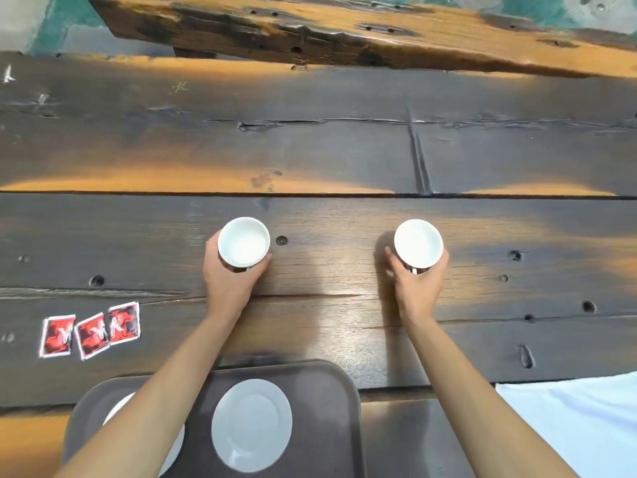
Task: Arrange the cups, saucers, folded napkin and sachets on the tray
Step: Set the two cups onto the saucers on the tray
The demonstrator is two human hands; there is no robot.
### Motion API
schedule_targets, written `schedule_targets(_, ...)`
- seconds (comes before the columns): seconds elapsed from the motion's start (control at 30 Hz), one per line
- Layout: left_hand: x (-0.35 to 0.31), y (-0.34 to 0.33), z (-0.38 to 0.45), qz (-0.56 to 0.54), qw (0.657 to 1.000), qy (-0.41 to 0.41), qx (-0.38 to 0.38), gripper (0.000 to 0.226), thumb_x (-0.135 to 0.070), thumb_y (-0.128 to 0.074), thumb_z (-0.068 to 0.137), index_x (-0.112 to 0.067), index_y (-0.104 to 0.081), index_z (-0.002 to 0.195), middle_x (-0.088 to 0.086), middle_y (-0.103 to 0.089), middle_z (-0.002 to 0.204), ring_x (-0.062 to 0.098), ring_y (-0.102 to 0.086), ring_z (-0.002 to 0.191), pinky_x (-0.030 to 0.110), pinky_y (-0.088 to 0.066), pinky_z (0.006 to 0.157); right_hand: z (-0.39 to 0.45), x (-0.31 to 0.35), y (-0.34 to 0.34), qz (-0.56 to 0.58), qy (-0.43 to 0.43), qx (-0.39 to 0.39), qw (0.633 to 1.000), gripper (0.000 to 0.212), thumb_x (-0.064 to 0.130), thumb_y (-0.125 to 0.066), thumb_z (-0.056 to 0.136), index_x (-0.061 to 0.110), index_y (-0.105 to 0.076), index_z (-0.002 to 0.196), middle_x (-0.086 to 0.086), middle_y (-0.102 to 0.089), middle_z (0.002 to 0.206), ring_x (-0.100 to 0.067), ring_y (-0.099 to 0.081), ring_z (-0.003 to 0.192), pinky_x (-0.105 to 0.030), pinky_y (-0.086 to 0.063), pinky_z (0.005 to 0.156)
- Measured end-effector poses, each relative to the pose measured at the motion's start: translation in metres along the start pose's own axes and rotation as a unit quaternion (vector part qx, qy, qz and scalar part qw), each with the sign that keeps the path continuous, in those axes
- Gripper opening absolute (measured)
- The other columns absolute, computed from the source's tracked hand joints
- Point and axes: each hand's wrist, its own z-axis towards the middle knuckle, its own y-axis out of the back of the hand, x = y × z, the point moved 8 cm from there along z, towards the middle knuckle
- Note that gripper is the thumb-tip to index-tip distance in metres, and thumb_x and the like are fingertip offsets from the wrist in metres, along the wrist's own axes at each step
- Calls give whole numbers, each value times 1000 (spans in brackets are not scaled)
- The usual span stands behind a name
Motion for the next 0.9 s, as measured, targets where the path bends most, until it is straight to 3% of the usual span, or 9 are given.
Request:
schedule_targets(0.1, -6, 24, -14, 7, 1000, -3, -6, 82, -26, -97, 62, -25, -54, 133, -23, -56, 120, -23, -48, 111, -3, -37, 90, -17, 16, 3, 7, 30, 17, 999, 82, 22, -95, 70, 34, -44, 135, 7, -55, 131, -18, -54, 125, -12, -56, 87)
schedule_targets(0.13, -9, 33, -20, 8, 1000, -8, -6, 82, -26, -97, 62, -25, -54, 133, -22, -57, 121, -21, -48, 112, -2, -37, 91, -24, 22, 4, 8, 39, 27, 999, 82, 24, -95, 70, 35, -45, 134, 9, -56, 129, -18, -54, 125, -7, -53, 84)
schedule_targets(0.3, -18, 92, -61, 8, 1000, -9, -22, 83, -30, -96, 64, -32, -51, 134, -21, -58, 125, -11, -51, 113, 18, -44, 97, -71, 47, 8, 2, 65, 77, 995, 83, 28, -96, 69, 26, -50, 138, 30, -57, 124, -10, -55, 127, -39, -52, 108)
schedule_targets(0.37, -17, 117, -79, 3, 999, -3, -34, 83, -28, -96, 64, -35, -51, 133, -33, -57, 120, -15, -51, 113, 18, -44, 95, -97, 53, 7, 6, 57, 104, 993, 81, 34, -96, 67, 36, -51, 134, 36, -58, 121, 1, -55, 124, -35, -52, 107)
schedule_targets(0.47, -10, 155, -105, -5, 998, 10, -62, 79, -27, -96, 63, -34, -55, 130, -37, -57, 118, -19, -51, 112, 19, -45, 93, -142, 61, 5, -1, 51, 139, 989, 78, 42, -96, 64, 53, -49, 125, 41, -57, 119, 13, -53, 119, -15, -50, 97)
schedule_targets(0.57, 4, 188, -131, -4, 997, 30, -75, 79, -32, -96, 61, -42, -53, 126, -36, -58, 118, -17, -51, 111, 18, -44, 91, -186, 61, 1, -12, 60, 182, 981, 78, 37, -96, 64, 48, -51, 127, 43, -57, 117, 18, -53, 114, 1, -44, 85)
schedule_targets(0.63, 17, 207, -149, 3, 996, 47, -82, 81, -33, -97, 60, -40, -53, 127, -28, -59, 118, -6, -54, 112, 24, -46, 94, -214, 53, -3, -22, 59, 216, 974, 80, 33, -96, 65, 39, -51, 131, 40, -58, 118, 16, -53, 114, 1, -44, 84)
schedule_targets(0.73, 34, 224, -172, 21, 994, 63, -89, 85, -29, -98, 58, -31, -53, 129, -16, -58, 123, 10, -55, 117, 36, -49, 98, -249, 40, -11, -45, 56, 265, 961, 80, 36, -97, 63, 41, -53, 130, 31, -62, 121, 8, -58, 116, -8, -51, 84)
schedule_targets(0.9, 55, 233, -204, 14, 995, 67, -78, 83, -24, -99, 56, -27, -56, 127, -10, -62, 123, 9, -58, 111, 34, -49, 94, -293, 16, -26, -89, 51, 322, 941, 76, 30, -97, 61, 48, -57, 123, 25, -68, 120, 4, -62, 112, -6, -50, 80)
